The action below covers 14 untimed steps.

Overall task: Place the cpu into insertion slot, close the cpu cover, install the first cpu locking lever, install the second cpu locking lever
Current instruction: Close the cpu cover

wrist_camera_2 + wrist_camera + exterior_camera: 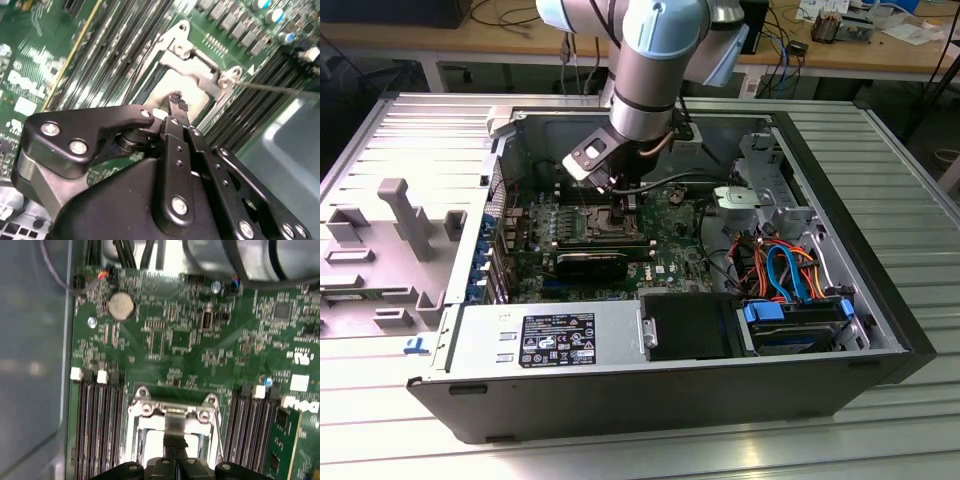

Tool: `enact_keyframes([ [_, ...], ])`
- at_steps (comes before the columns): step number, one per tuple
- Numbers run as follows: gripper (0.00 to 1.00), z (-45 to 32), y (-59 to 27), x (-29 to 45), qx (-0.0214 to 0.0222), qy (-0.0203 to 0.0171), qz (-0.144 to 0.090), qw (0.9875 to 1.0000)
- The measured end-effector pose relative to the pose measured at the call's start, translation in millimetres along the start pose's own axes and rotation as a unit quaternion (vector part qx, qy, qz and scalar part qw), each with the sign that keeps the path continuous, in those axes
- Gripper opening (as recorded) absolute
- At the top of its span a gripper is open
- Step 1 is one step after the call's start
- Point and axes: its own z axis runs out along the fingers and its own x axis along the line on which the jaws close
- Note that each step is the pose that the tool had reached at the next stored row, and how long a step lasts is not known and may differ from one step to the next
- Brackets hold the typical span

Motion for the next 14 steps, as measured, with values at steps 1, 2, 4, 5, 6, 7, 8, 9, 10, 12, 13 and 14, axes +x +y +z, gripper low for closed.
enact_keyframes([
  [1,0.11,-2.4,1.6,-0.1,0.0002,0.0,0.0,1.0],
  [2,0.11,-6.3,2.6,-0.1,0.0005,0.0,0.0,1.0],
  [4,0.11,-10.8,2.8,0.0,0.0007,0.0,0.0,1.0],
  [5,0.11,-13.3,2.5,0.1,0.0007,0.0001,0.0,1.0],
  [6,0.11,-16.2,2.3,0.2,0.0007,0.0001,0.0,1.0],
  [7,0.11,-19.1,1.9,0.3,0.0007,0.0001,0.0,1.0],
  [8,0.11,-21.9,1.6,0.4,0.0007,0.0001,0.0,1.0],
  [9,0.11,-24.4,1.2,0.5,0.0007,0.0,0.0,1.0],
  [10,0.11,-26.3,1.0,0.6,0.0007,0.0,0.0,1.0],
  [12,0.11,-28.4,0.7,0.7,0.0006,0.0001,0.0,1.0],
  [13,0.11,-28.5,0.7,0.8,0.0006,0.0002,0.0,1.0],
  [14,0.11,-28.6,0.7,0.7,0.0006,0.0002,0.0,1.0],
])
